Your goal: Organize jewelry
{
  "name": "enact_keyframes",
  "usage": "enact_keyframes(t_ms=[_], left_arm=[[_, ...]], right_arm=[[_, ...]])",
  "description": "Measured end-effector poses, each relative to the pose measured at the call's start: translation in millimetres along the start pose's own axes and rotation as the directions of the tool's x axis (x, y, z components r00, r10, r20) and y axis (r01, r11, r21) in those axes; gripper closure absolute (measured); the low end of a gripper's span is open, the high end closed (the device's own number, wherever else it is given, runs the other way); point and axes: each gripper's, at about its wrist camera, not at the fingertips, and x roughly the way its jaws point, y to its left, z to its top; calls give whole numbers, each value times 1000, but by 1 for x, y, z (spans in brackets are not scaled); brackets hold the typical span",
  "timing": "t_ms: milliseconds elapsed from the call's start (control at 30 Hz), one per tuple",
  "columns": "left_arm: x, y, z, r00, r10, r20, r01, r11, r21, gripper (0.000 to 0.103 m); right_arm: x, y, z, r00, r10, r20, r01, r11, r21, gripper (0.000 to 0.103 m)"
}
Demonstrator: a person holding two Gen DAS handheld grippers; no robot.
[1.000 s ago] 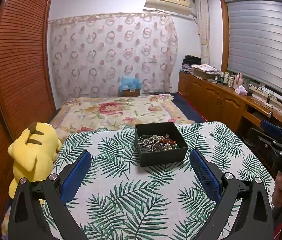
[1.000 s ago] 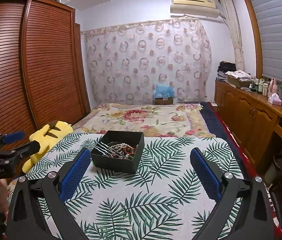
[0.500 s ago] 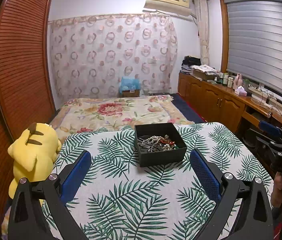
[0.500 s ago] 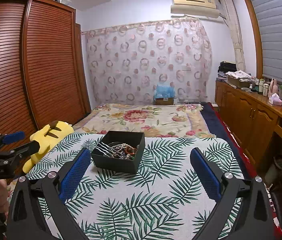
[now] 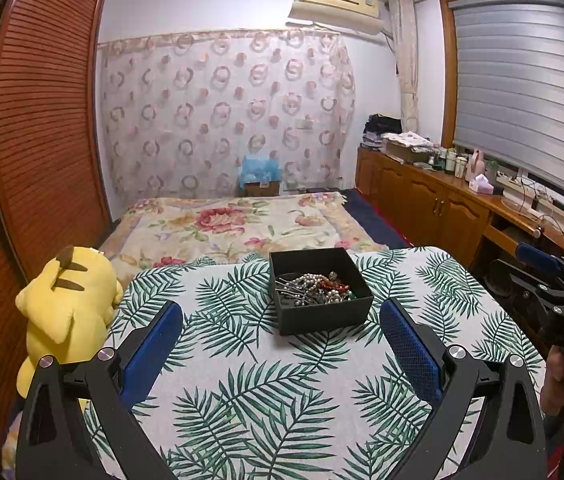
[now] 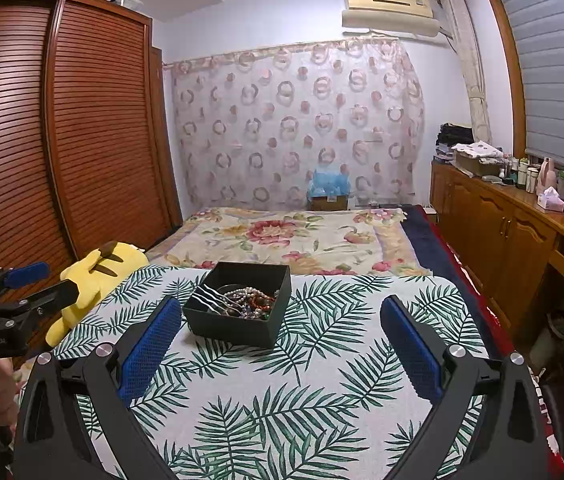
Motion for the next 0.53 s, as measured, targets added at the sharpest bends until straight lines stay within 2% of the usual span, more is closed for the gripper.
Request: enact_keyframes(t_ms=[533], left_arm=[[0,-1,-1,1000,0,2,0,1000,-1,8]], right_arm=[[0,2,1,1000,-1,2,1,1000,0,3]])
